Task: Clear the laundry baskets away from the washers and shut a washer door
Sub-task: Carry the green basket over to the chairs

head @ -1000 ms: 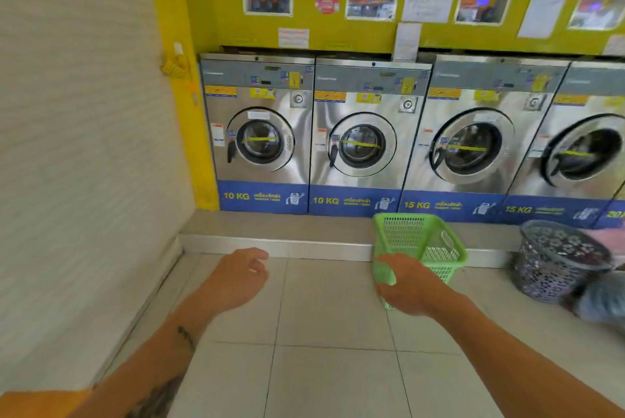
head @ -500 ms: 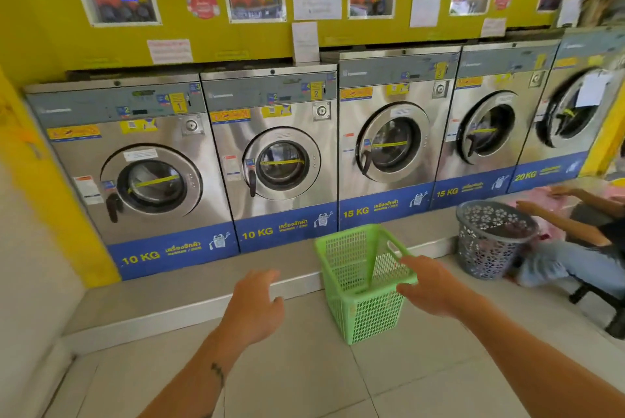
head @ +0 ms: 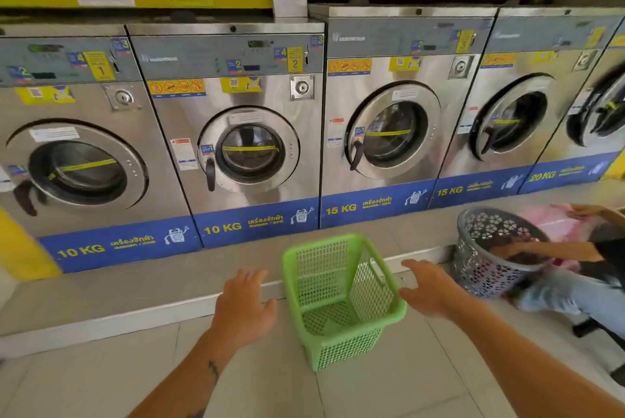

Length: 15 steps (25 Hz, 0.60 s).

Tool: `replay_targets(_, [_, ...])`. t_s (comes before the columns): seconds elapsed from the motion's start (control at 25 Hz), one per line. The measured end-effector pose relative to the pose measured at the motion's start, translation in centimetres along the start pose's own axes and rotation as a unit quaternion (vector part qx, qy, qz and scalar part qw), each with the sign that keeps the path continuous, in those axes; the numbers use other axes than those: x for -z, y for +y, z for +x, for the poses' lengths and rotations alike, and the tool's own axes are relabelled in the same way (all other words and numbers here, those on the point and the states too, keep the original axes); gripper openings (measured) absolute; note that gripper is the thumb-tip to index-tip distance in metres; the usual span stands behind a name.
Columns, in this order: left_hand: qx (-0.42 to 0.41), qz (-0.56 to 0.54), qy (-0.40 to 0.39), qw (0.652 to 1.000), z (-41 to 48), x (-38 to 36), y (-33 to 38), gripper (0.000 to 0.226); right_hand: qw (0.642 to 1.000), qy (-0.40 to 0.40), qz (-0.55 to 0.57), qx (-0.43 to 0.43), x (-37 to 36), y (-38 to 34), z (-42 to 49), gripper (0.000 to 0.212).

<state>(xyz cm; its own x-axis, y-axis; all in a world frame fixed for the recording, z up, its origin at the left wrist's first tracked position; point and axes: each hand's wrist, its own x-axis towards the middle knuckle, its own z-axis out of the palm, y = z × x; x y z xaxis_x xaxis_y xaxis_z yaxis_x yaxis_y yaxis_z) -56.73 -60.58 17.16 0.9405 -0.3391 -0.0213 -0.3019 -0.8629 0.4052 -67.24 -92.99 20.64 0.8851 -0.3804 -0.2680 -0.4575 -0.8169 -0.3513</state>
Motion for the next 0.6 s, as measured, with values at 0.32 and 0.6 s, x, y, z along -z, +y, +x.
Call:
replay_targets(0.32, [0.003, 0.027, -0.021, 0.999, 16.6, -8.0, -0.7, 0.089, 0.995, -0.073, -0.028, -0.058, -0.5, 1.6, 15.0, 0.075])
replay_targets(0.6, [0.019, 0.105, -0.099, 0.989, 24.8, -14.7, -1.6, 0.083, 0.990, -0.114, -0.064, -0.057, -4.2, 4.6, 27.4, 0.063])
